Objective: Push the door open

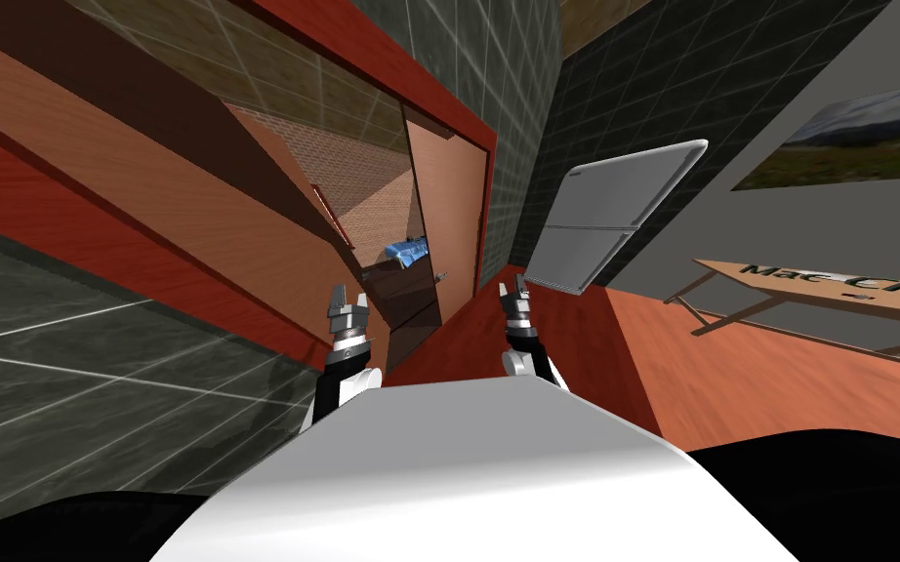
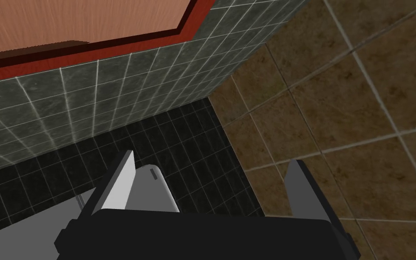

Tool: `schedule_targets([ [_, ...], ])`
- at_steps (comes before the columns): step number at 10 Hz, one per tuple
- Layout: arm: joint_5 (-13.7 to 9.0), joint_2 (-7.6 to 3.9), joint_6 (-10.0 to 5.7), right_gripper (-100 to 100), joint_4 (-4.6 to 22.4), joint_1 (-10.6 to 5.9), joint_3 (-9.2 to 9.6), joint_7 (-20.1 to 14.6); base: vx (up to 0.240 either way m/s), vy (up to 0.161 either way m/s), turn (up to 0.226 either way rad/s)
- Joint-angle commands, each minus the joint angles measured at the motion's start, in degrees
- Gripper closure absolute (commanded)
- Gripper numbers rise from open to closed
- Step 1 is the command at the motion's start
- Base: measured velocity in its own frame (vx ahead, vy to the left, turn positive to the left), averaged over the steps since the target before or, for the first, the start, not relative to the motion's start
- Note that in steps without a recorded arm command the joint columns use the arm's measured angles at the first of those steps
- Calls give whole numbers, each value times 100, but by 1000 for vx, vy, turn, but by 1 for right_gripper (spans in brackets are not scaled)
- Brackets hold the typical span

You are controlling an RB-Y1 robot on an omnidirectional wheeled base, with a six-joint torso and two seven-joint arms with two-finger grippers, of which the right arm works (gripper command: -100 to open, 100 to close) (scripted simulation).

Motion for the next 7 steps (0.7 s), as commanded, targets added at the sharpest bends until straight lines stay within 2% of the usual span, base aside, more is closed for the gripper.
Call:
schedule_targets([
  [1, 25, -14, -56, -100, 191, -53, 118, 3, 84, -15, 5],
  [7, 58, -128, -204, -100, 944, -331, 468, -61, 100, -25, 8],
])
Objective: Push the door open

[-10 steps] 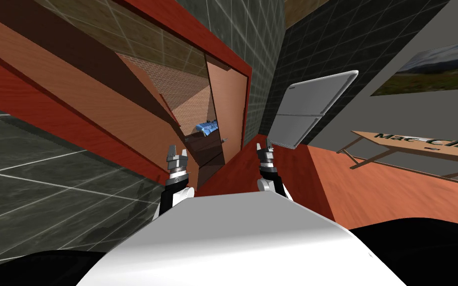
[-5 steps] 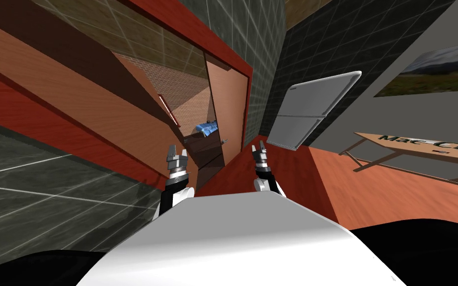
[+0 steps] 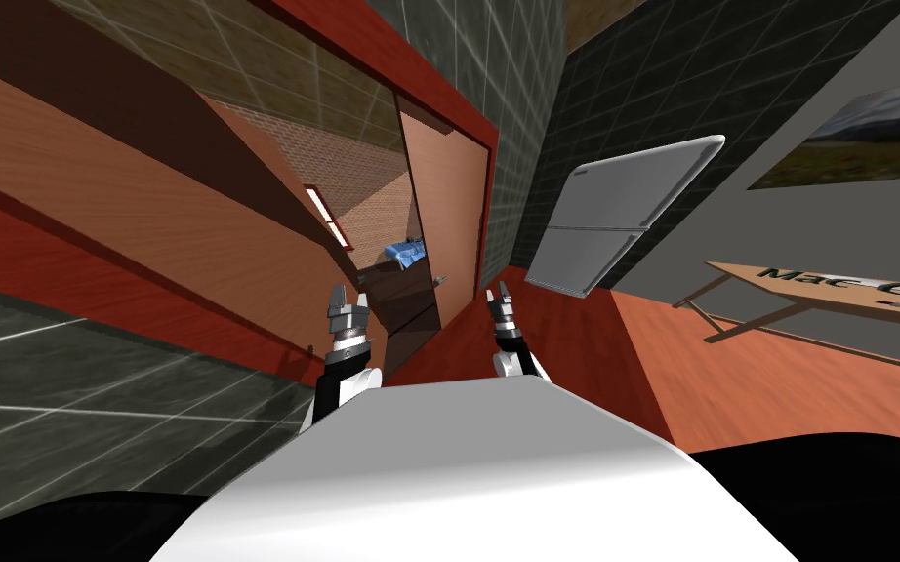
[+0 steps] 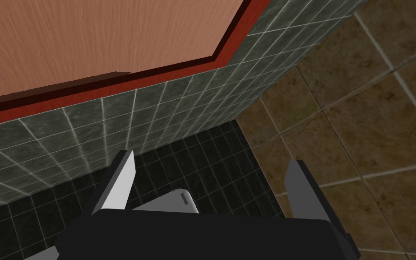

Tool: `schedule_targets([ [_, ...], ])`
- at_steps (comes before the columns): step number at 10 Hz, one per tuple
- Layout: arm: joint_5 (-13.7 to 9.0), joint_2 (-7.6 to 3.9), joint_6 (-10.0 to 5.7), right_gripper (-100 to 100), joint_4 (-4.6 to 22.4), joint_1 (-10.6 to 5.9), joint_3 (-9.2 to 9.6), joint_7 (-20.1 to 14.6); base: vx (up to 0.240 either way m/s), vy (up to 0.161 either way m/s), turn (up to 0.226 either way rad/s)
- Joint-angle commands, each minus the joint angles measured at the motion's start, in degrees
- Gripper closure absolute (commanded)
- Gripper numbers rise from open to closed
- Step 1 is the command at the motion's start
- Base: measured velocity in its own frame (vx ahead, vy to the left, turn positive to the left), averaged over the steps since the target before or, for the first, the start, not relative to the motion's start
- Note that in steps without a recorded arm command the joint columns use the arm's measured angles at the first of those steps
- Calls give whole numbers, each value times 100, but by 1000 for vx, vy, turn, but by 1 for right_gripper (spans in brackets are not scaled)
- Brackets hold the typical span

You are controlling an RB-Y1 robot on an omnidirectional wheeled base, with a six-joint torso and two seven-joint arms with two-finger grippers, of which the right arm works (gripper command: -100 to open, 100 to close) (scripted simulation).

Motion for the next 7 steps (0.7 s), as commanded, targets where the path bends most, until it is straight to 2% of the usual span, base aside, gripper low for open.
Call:
schedule_targets([
  [1, 13, -24, -44, -100, 198, -66, 110, -17, 105, -26, 8],
  [7, 50, -115, -208, -100, 1036, -376, 500, -88, 97, -17, 9],
])
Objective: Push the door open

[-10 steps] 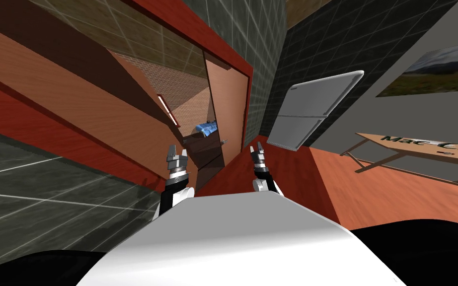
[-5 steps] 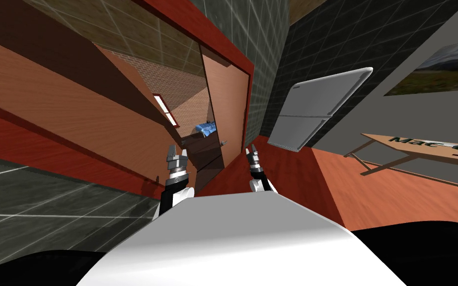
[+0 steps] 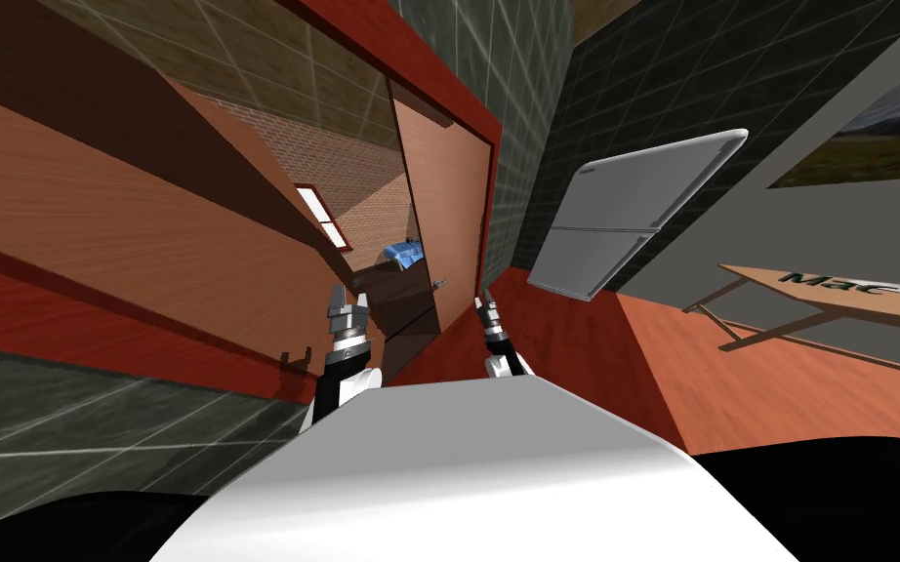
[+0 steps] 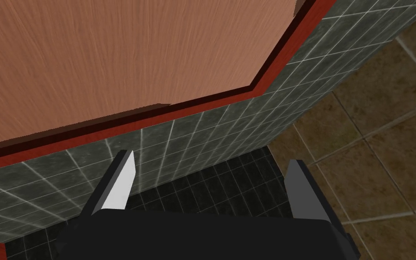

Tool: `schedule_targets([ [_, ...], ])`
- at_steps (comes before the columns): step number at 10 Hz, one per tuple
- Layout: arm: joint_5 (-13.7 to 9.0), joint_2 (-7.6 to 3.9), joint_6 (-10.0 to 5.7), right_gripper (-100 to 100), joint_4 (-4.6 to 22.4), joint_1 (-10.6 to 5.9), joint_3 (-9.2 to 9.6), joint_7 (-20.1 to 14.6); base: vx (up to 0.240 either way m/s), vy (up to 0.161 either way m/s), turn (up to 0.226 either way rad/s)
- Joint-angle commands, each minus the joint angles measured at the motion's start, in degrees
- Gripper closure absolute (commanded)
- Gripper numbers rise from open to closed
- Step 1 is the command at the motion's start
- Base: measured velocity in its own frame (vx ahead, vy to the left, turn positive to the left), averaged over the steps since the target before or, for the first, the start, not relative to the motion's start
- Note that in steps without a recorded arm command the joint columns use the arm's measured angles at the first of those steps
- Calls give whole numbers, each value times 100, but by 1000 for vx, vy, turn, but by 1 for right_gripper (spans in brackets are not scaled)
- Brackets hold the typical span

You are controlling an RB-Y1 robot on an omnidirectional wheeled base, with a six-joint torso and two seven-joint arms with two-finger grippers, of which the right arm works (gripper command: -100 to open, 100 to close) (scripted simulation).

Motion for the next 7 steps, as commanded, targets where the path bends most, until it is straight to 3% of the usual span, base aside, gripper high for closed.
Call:
schedule_targets([
  [1, -4, -35, -50, -100, 282, -144, 78, -37, 90, -31, 9],
  [6, 29, -89, -194, -100, 1017, -415, 420, -100, 102, -25, 9],
  [7, 29, -89, -194, -100, 1017, -415, 420, -100, 65, -14, 3],
])
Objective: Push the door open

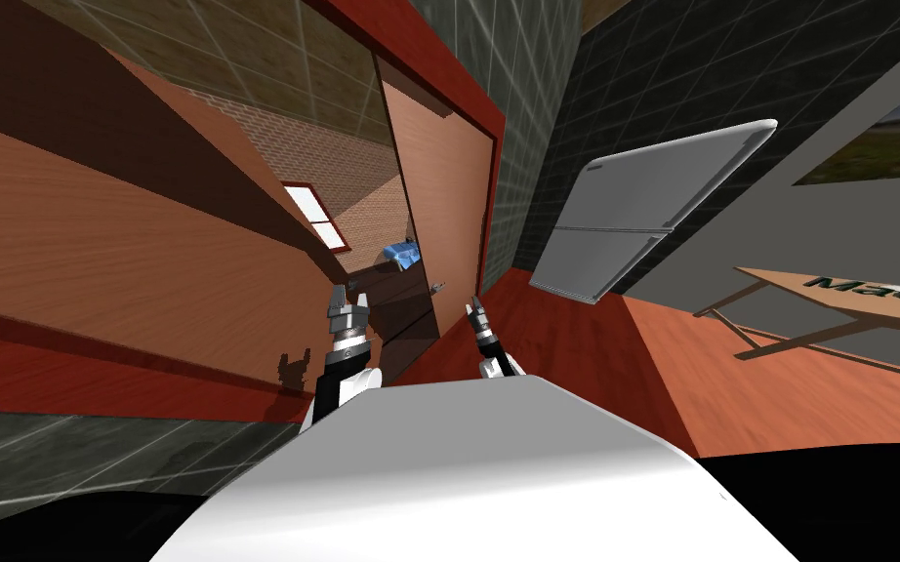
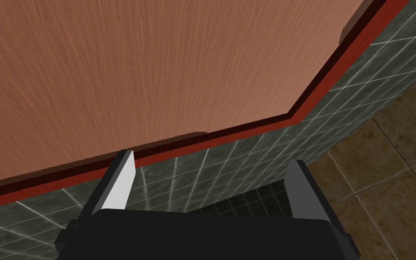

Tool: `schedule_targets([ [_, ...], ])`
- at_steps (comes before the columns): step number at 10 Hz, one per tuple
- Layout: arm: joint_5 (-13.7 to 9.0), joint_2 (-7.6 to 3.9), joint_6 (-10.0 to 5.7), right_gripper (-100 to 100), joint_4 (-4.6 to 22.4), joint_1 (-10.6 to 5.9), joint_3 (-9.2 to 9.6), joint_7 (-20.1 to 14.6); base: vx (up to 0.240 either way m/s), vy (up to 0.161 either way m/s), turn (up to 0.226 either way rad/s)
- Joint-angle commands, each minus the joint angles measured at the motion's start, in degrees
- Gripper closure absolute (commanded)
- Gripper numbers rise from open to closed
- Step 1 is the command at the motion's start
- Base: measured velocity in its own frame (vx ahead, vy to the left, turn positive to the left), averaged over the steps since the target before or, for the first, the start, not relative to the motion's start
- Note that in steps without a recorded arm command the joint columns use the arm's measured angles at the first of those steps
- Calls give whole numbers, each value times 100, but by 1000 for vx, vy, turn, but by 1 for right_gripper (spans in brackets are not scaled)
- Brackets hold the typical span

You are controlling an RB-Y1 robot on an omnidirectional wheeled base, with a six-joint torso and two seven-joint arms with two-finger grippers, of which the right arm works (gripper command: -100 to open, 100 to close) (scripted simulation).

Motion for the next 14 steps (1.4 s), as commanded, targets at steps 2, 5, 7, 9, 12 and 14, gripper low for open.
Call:
schedule_targets([
  [2, 8, -25, -92, -100, 382, -154, 136, -40, 60, -22, 6],
  [5, 28, -44, -179, -100, 826, -318, 342, -78, 101, -20, 10],
  [7, 41, -55, -237, -100, 1121, -427, 479, -103, 102, -27, 10],
  [9, 54, -62, -293, -100, 1408, -534, 613, -127, 99, -31, 8],
  [12, 73, -71, -378, -100, 1839, -693, 813, -164, 101, -27, 8],
  [14, 85, -72, -431, -100, 2109, -793, 939, -187, 87, -25, 9],
])
